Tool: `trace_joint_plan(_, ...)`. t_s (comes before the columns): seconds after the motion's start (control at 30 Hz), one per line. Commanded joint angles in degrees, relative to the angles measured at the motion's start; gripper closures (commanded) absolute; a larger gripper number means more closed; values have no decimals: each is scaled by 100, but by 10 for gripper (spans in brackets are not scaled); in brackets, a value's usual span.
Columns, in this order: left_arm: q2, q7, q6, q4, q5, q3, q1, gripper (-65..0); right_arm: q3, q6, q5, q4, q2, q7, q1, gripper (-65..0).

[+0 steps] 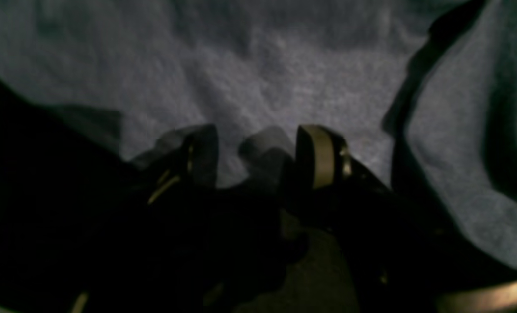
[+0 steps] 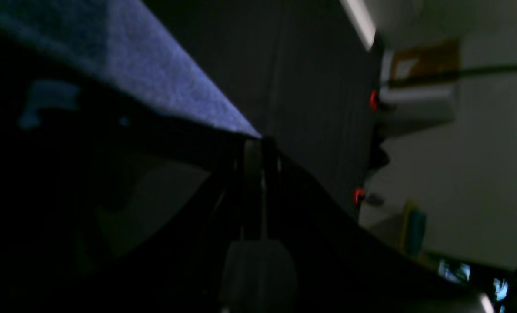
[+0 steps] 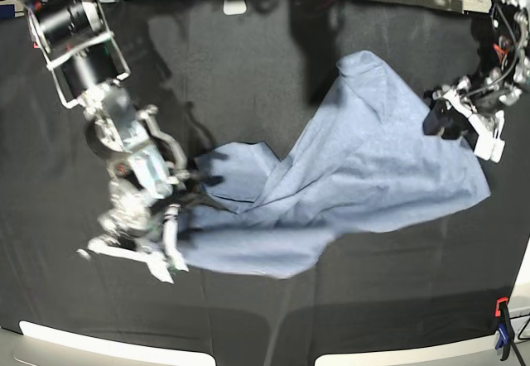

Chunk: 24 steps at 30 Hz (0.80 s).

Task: Layout the t-shirt on the table in an organized manner, then fold the t-shirt properly
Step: 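Pull the held shirt edge away from the left gripper to stretch it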

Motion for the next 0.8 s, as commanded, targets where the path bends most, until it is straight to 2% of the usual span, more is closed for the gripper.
trace_joint_plan(0.0,-90,79,-41,92,-295,-35,-22,-267,142,-46,-170,109,50,31,168,0)
trace_joint_plan(0.13,-11,973,-41,98,-938,-37,46,-267,302,-46,-151,109,118,31,111,0)
trace_joint_plan(0.3,2,761,-11,98,-787,-37,70,-267,302,-46,-151,109,125,28,94,0)
trace_joint_plan(0.43,120,466,813,96,170,-37,46,-267,304,-20,-177,111,127,28,-42,0)
trace_joint_plan(0.53,291,269,1246,96,793,-37,57,-258,304,98,-269,116,127,28,-192,0)
trace_joint_plan(0.57,343,155,1268,96,988,-37,57,-225,304,109,-350,118,129,28,-249,0)
trace_joint_plan(0.6,385,-4,1266,96,1209,-37,57,-164,304,109,-439,146,136,26,-310,0)
trace_joint_plan(0.67,398,-380,1266,96,1665,-37,57,0,315,109,-516,278,229,26,-452,0)
trace_joint_plan(0.73,345,-811,1338,96,2203,-37,42,0,404,109,-507,496,385,24,-629,0)
trace_joint_plan(0.77,297,-966,1484,96,2444,-37,35,0,490,109,-474,614,459,24,-737,0)
